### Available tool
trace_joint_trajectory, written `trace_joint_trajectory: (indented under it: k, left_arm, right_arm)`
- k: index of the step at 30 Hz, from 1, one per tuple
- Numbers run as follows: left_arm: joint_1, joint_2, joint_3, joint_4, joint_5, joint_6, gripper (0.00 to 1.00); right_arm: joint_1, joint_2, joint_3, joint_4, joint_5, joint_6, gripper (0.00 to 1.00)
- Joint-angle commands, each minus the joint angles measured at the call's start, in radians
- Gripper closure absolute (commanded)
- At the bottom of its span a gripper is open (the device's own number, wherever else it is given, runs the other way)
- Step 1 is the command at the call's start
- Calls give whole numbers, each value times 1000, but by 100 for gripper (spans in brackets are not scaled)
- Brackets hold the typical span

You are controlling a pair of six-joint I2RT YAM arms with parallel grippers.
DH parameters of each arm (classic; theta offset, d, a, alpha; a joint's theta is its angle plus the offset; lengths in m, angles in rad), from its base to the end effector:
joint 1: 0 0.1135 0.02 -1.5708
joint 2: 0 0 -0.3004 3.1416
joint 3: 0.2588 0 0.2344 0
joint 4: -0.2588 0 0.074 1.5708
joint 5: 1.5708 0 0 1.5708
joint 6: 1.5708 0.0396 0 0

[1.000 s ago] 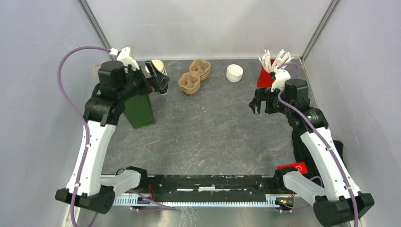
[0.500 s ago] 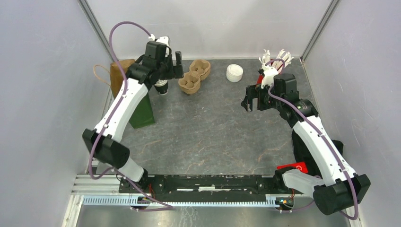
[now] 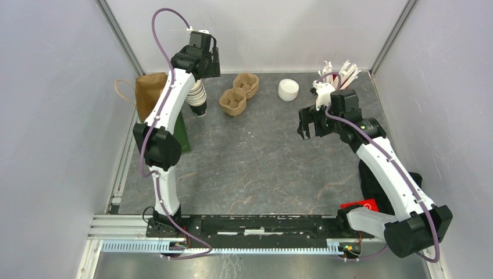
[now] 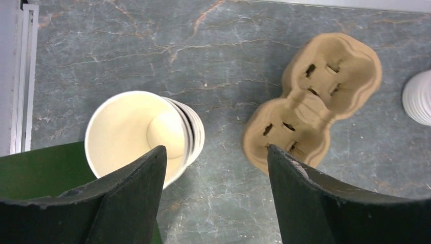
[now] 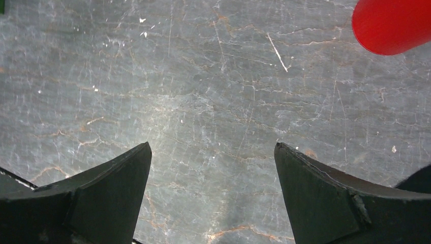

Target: Pack the takeout coffee

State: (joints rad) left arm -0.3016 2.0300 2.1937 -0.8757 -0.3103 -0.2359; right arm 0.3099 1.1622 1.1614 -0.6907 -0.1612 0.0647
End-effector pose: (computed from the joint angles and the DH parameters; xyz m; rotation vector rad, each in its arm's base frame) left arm 0.4347 -0.1226 0.4059 -0.0866 2.2414 0.0653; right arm 0.2022 0.0714 0.3769 -0.3645 2.2506 0.3803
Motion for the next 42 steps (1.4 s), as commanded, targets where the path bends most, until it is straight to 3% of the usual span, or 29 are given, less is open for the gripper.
trace_joint_trajectory:
  k: [1, 4, 12, 31, 38, 42]
  left_arm:
    - [43, 43, 82, -9, 30, -27, 24]
    - [56, 62, 82, -15, 49, -37, 32]
    - [76, 94, 82, -48, 67, -66, 39]
    - [98, 113, 78, -52, 66, -52, 77]
    - [98, 103, 84, -54, 63, -36, 80]
    - [98, 94, 85, -58, 59, -31, 73]
  right_arm:
    - [62, -2, 21, 7, 18, -56, 2]
    - [93, -2, 17, 14, 42, -57, 2]
    - [126, 3, 18, 24, 84, -93, 2]
    - [129, 17, 21, 27, 76, -89, 2]
    - [131, 21, 18, 29, 75, -86, 2]
    - [131, 26, 20, 28, 75, -86, 2]
